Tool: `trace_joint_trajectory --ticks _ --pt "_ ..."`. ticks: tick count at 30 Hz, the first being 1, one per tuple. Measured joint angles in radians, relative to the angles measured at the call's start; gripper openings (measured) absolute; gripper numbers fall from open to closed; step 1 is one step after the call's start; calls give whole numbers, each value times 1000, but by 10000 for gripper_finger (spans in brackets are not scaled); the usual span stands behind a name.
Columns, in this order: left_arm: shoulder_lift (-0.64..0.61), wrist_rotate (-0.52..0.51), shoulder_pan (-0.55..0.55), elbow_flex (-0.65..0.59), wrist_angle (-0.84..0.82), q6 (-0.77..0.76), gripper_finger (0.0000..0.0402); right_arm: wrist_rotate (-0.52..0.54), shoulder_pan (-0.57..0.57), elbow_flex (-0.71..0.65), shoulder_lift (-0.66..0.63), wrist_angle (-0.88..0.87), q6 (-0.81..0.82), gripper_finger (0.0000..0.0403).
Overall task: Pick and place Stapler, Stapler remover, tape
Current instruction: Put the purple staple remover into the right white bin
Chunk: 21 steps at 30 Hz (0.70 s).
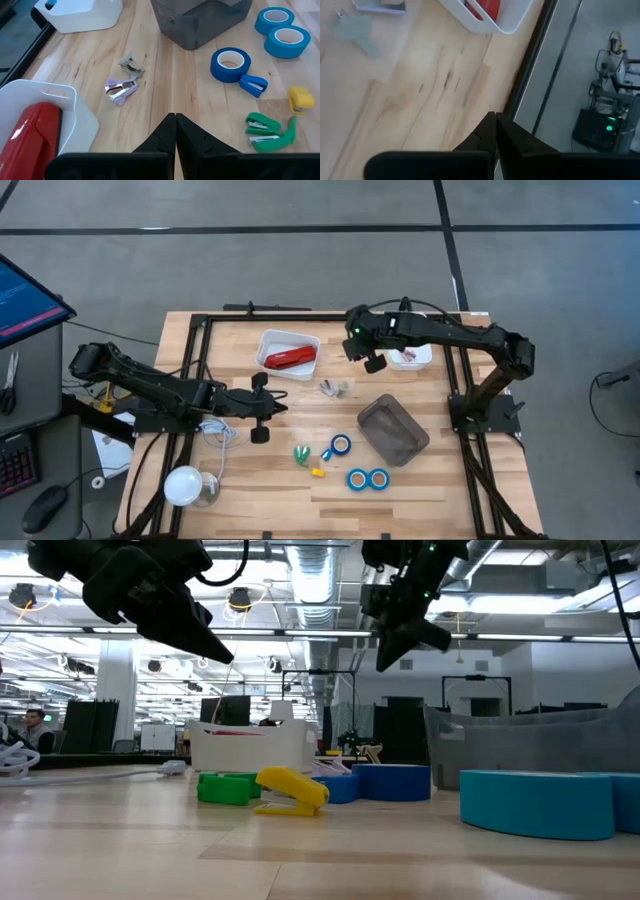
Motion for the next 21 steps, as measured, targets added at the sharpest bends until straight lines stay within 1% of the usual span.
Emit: trace_joint_trajectory --ticks 4,6,8,11,13,14,16,18,21 --pt "0 -9 0 0 5 0 2 -7 -42 68 0 -7 10 1" --pt "0 -9 0 0 6 0 2 -41 -45 89 -1 -4 29 0" --pt "0 -9 0 0 6 0 2 -74 -20 95 -1 -3 36 0" --pt "0 -8 0 0 7 1 2 -79 34 95 3 -12 26 0" --pt "0 -9 0 0 8 16 2 -46 71 103 24 -10 8 0" --pt "0 -9 0 0 10 19 2 -30 80 113 33 -37 0 0" --pt "0 -9 0 0 13 19 2 -9 97 163 64 -76 -7 0" --pt "0 -9 0 0 14 19 2 -8 111 226 105 -113 -5 0" --pt "0 -8 0 0 17 19 2 -34 133 322 194 -199 8 0"
